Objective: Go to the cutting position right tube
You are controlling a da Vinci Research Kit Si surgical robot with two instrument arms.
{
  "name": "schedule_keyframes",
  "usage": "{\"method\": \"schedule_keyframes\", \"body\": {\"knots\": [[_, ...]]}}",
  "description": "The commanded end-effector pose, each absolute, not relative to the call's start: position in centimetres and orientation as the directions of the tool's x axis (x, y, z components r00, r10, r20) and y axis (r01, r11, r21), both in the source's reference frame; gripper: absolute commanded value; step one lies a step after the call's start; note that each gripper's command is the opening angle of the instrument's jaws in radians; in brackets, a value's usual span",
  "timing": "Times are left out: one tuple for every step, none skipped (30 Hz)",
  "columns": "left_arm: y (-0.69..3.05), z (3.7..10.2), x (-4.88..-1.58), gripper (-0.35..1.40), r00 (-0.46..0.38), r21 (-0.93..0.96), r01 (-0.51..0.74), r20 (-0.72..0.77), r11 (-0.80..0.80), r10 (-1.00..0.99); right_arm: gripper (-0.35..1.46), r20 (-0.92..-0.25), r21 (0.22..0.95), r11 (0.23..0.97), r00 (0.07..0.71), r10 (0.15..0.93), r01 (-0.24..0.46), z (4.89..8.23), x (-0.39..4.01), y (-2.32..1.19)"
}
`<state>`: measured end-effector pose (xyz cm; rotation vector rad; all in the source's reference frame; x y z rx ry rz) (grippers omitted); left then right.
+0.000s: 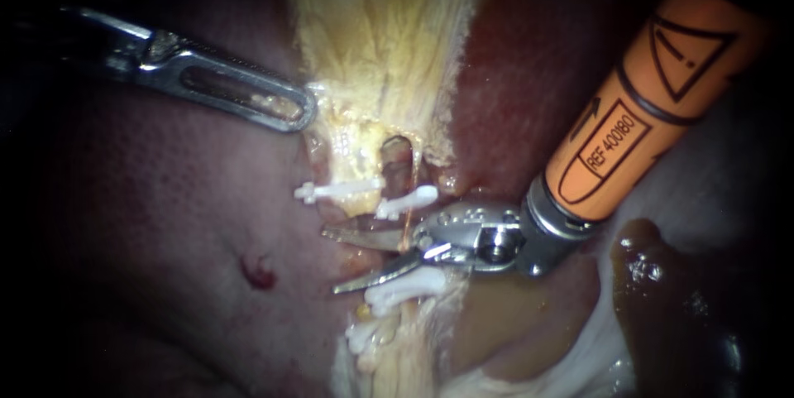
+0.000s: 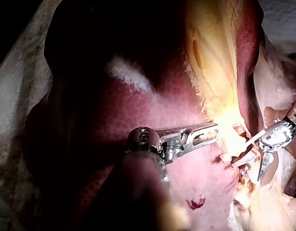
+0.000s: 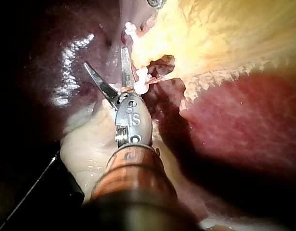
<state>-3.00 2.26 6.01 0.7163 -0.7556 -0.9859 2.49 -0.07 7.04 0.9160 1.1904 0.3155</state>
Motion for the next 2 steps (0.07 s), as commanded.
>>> {"method": "schedule_keyframes", "body": {"knots": [[2.26, 6.01, -3.0, -0.35, 0.352, 0.808, 0.454, 0.225, 0.376, -0.908, 1.37, -0.657, 0.75, 0.616, 0.38, 0.652, 0.241, 7.04, 2.49, -0.08], [2.26, 6.01, -3.0, -0.35, 0.352, 0.808, 0.454, 0.225, 0.376, -0.908, 1.37, -0.657, 0.75, 0.616, 0.38, 0.652, 0.241, 7.04, 2.49, -0.08]]}}
